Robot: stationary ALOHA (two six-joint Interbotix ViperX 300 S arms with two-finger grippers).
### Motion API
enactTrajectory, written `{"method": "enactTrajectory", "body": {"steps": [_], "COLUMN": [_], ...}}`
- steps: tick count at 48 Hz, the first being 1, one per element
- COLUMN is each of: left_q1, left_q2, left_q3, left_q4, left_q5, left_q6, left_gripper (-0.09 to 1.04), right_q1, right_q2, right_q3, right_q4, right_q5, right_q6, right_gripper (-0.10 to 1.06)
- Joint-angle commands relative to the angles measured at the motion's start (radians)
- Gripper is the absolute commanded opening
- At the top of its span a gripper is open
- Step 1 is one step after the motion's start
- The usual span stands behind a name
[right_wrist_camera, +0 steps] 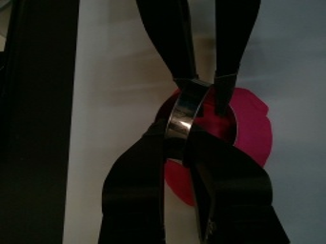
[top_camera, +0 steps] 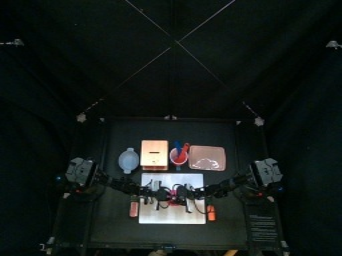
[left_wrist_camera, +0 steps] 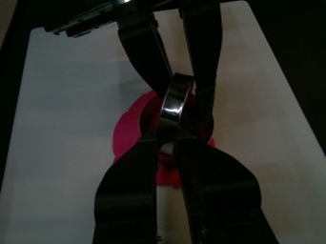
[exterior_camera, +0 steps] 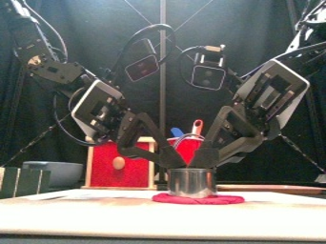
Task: Get the cutter from the drawer then cut the dough then place the extra dough in the bowl
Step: Cut the dough
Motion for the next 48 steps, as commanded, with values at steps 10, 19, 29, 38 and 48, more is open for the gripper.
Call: {"method": "enactTrajectory", "body": {"steps": [10,19,29,38,48], "left_q1": [-0.055,-0.066,-0.055,-0.032,-0.003], "left_q2": [0.069,0.043,-0.003,-0.035,-0.04], "left_q3": [0.032,0.029,0.038,0.038,0.028], "left_q4": [0.003,-0.012,-0.018,-0.017,-0.009], "left_q5": [0.078,0.046,0.034,0.023,0.017], "left_q6": [-0.005,-0.005,-0.002,0.0,0.014], "left_gripper": [0.48,0.52,0.58,0.65,0.75], "right_q1": [-0.043,-0.063,-0.086,-0.08,-0.06], "right_q2": [0.005,-0.075,-0.13,-0.153,-0.155], "right_q3": [0.054,0.057,0.041,0.009,-0.023], "right_q4": [-0.018,-0.087,-0.13,-0.149,-0.153], "right_q5": [0.074,0.074,0.092,0.112,0.153], "right_q6": [0.006,0.008,0.009,0.008,0.015], "right_gripper": [0.44,0.44,0.44,0.44,0.45]}}
